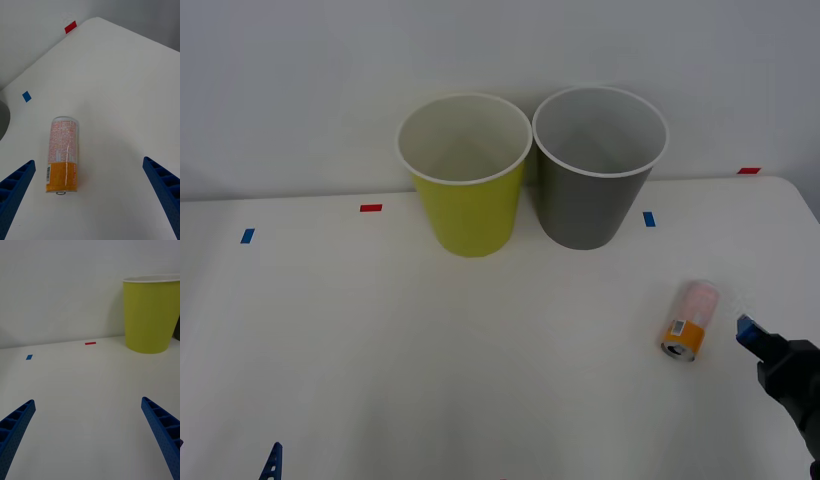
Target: Put cans in the gray bin and PET bottles in the light green bin.
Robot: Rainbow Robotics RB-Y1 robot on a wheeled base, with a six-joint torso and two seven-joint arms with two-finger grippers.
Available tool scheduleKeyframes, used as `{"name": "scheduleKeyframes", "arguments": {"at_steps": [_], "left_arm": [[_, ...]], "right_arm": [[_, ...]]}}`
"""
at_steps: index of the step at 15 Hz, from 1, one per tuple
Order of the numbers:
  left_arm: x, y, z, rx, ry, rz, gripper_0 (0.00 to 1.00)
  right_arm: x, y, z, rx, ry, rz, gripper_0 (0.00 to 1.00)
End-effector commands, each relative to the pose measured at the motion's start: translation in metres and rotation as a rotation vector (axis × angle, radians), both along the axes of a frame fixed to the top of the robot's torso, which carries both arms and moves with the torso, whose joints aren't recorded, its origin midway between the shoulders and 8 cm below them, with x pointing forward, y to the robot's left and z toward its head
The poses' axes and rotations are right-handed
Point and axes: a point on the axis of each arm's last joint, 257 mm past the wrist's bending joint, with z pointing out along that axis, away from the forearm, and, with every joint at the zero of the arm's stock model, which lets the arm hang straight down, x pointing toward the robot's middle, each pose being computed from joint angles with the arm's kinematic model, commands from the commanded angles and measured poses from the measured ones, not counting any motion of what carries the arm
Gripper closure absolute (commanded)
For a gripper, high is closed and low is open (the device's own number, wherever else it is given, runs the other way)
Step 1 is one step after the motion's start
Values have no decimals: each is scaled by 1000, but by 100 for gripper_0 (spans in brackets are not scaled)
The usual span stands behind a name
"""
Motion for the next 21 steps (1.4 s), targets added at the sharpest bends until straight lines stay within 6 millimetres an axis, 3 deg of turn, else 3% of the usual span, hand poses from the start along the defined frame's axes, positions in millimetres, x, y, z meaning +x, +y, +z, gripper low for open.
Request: {"name": "scheduleKeyframes", "arguments": {"at_steps": [1,7,11,17,21], "left_arm": [[0,0,0,0,0,0,3],[0,0,0,0,0,0,3],[0,0,0,0,0,0,3],[0,0,0,0,0,0,3],[0,0,0,0,0,0,3]], "right_arm": [[11,9,2,64,55,7,0],[18,27,4,144,147,41,0],[31,40,-8,184,215,100,0],[55,35,-9,229,265,114,0],[75,17,-10,202,309,121,0]]}}
